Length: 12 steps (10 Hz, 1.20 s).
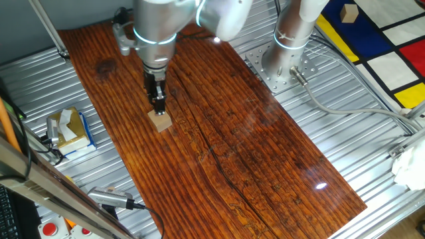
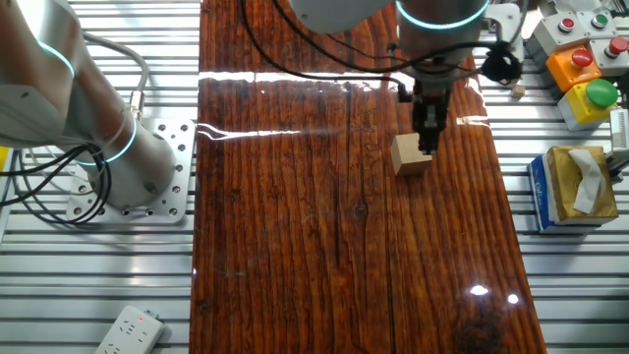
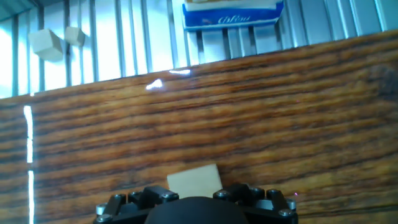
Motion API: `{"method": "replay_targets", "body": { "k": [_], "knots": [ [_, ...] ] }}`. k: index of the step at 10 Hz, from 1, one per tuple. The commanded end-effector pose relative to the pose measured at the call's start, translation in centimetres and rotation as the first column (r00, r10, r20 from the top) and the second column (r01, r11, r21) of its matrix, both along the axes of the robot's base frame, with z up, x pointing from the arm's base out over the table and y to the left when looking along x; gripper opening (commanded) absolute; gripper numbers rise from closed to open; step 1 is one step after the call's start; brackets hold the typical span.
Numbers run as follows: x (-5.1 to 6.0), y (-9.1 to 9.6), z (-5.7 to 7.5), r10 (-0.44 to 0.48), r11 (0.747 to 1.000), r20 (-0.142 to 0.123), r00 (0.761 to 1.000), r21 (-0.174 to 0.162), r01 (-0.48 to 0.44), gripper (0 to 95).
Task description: Pick up the small block on the left and move it to the right
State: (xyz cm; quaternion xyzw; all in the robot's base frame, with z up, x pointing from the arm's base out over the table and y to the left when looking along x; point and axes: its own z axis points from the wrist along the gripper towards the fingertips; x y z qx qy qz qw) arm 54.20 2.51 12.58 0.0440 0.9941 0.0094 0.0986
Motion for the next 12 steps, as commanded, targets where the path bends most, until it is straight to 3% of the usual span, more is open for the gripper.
{"method": "replay_targets", "body": {
  "k": [1,3,4,7,8,9,12],
  "knots": [
    [-0.57,-0.08,-0.21,0.000,1.000,0.006,1.000,-0.004,0.000,76.0],
    [-0.98,-0.15,-0.47,0.002,1.000,-0.007,1.000,-0.002,-0.002,76.0],
    [-1.03,-0.16,-0.50,-0.006,1.000,-0.053,0.999,0.001,0.006,76.0],
    [-1.41,0.02,-0.67,-0.029,0.999,-0.127,0.991,0.011,0.031,76.0],
    [-1.53,0.09,-0.73,-0.026,0.999,-0.190,0.982,0.030,0.032,76.0],
    [-1.55,0.10,-0.75,-0.021,0.999,-0.216,0.976,0.037,0.029,76.0],
    [-1.37,-0.12,-0.69,-0.004,0.999,-0.203,0.979,0.047,0.014,76.0]
  ]
}}
